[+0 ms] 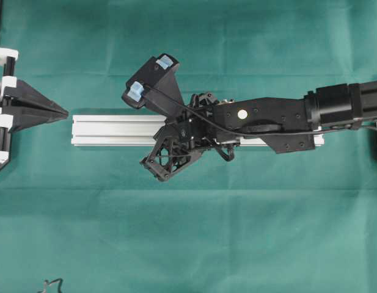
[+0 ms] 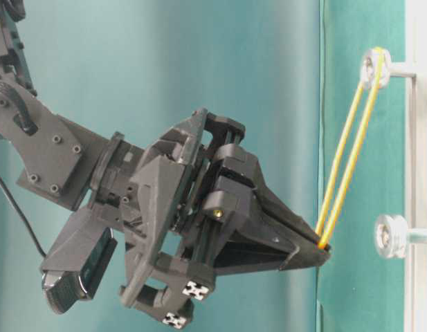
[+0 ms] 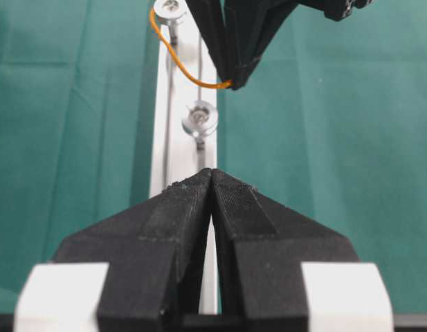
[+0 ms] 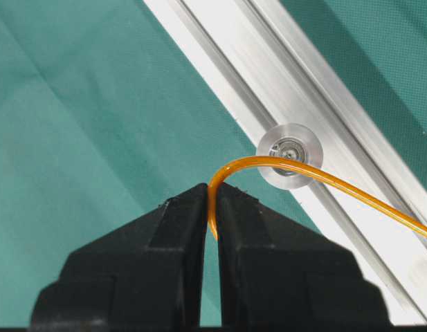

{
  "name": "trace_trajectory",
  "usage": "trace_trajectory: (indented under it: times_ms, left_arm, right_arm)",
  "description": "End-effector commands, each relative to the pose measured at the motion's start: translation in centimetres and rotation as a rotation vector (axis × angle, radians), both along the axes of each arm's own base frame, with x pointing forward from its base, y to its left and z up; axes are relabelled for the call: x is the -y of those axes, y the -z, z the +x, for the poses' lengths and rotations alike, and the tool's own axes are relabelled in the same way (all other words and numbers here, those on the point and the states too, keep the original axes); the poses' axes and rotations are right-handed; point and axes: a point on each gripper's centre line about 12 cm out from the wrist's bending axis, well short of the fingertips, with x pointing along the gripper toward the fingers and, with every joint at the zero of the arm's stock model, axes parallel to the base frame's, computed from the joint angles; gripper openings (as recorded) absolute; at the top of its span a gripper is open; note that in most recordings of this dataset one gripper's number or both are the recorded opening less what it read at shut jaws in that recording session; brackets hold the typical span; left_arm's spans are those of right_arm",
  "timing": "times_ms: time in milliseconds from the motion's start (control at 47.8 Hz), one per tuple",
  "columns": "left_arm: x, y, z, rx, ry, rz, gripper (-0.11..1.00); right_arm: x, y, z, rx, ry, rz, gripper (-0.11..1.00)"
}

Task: Hook the rubber onto the shaft.
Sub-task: 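Stretch the band left toward the left silver post with the right gripper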

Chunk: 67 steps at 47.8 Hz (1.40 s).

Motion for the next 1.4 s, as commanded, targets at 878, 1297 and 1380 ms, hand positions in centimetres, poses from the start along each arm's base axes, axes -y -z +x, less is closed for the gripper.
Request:
trace_trajectory:
  times_ms: [878,1297,1380]
  left_arm:
    - [0.1,-1.1,0.3,0.026,0.003,0.003,0.00]
    - [0.0,-1.1,0.3,0.028,0.004,0.006,0.00]
    - [0.0,-1.2,0.3,0.029,0.002,0.003,0.00]
  right_arm:
    - [0.7,0.5,2.1,0.087,0.004,-0.001,0.07]
    - [1.1,1.1,2.4,0.093,0.007,-0.005,0.07]
    - [1.2,1.2,2.5,0.098,0.010,-0.003,0.07]
